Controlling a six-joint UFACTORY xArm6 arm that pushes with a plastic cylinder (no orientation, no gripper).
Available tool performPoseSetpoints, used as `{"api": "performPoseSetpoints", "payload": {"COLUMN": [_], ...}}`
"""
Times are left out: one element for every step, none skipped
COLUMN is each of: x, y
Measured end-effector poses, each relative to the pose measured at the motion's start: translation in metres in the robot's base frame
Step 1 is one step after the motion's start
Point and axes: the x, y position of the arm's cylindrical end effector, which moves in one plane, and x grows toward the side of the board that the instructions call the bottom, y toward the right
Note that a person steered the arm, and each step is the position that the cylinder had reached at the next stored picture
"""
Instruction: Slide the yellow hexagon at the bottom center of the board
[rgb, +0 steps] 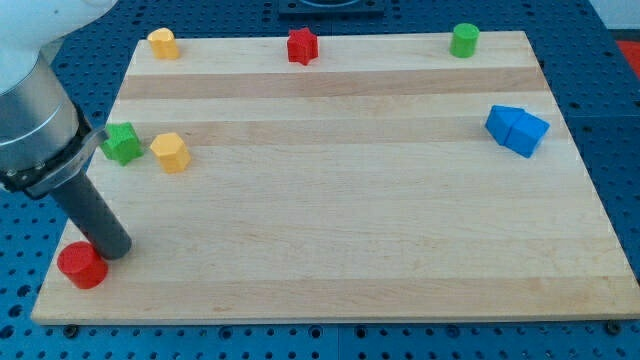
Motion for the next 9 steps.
{"api": "performPoseSetpoints", "payload": {"x": [0.003, 0.003, -0.002, -0.011, -0.013, -0.013, -0.028, -0.055, -0.084], "y": [-0.003, 0.004, 0.030, 0.059, 0.062, 0.056, 0.032, 0.005, -0.012]}}
